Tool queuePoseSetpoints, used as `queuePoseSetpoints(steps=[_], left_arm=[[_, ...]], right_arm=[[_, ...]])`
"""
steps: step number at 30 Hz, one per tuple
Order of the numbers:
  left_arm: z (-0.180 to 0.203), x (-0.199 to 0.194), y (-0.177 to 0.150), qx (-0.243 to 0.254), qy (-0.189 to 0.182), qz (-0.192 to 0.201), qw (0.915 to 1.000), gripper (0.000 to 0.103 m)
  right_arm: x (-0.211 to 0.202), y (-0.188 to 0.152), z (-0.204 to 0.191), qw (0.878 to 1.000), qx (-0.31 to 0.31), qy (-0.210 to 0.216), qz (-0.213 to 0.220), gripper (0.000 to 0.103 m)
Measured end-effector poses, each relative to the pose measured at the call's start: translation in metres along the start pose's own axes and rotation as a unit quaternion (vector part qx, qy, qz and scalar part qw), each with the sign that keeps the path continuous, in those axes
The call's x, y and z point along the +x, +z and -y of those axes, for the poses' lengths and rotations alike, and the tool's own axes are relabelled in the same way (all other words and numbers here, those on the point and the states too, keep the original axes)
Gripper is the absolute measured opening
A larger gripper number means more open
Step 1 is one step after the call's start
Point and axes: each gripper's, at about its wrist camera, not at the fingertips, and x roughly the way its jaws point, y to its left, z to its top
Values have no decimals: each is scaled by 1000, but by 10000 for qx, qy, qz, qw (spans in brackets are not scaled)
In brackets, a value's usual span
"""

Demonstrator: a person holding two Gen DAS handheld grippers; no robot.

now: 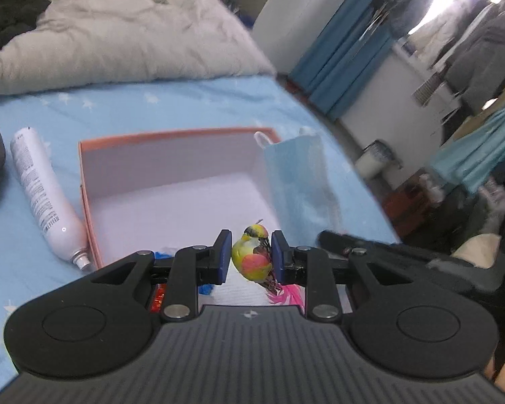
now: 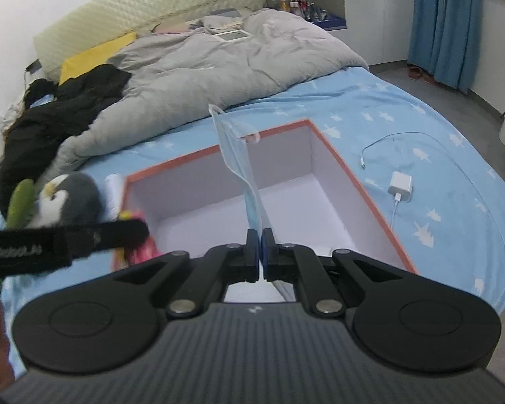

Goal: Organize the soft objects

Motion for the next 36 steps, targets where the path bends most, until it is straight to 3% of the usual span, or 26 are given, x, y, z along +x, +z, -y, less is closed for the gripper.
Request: queuePoseSetpoints(steps=[6, 13, 14, 15, 17, 24, 36], left_arm=[[-12, 39, -10, 47, 276, -347, 9990, 30], [-22, 40, -14, 27, 331, -397, 9987, 33], [-22, 38, -14, 26, 353, -397, 9986, 43], [-23, 36, -13, 23, 354, -388, 9986, 49], [-23, 27, -12, 58, 335, -291, 9990, 52], [-22, -18, -10, 335, 481, -10, 9983, 52], [-2, -104, -20, 724, 354, 562, 9952, 52]], right_arm=[[36, 0, 17, 9989, 319, -124, -307, 7], [31, 2, 20, 9987, 321, -106, -388, 10], [29, 3, 20, 9986, 306, -124, -412, 17], [28, 4, 21, 9986, 293, -135, -410, 38], [22, 4, 22, 9989, 309, -138, -327, 62], [-13, 9, 21, 9996, 283, -75, -5, 59], [-105, -1, -4, 9968, 204, 269, 721, 59]])
